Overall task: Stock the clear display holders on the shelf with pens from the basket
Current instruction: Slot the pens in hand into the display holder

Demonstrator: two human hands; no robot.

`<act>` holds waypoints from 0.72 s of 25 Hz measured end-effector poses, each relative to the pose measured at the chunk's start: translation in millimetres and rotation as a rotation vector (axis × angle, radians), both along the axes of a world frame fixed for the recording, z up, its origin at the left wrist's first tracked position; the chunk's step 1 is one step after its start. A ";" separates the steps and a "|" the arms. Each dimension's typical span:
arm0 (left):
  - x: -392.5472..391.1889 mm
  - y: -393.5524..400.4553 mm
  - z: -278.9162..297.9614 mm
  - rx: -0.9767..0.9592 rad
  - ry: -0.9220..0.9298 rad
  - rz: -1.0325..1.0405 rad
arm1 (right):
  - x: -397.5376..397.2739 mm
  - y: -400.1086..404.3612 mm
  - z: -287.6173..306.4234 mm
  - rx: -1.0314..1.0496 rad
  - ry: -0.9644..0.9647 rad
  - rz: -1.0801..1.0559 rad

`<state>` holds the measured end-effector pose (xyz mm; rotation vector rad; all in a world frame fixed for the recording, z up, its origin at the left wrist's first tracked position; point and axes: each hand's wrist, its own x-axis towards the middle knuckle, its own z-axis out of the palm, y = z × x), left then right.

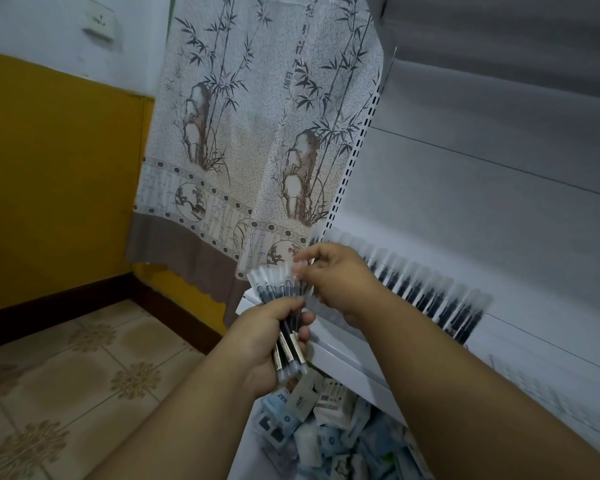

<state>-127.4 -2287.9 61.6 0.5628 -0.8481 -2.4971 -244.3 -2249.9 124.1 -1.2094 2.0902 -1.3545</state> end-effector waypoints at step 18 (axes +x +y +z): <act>-8.9 -7.1 -9.4 0.085 -0.151 0.064 | -40.4 -9.2 19.4 -0.409 0.616 -0.440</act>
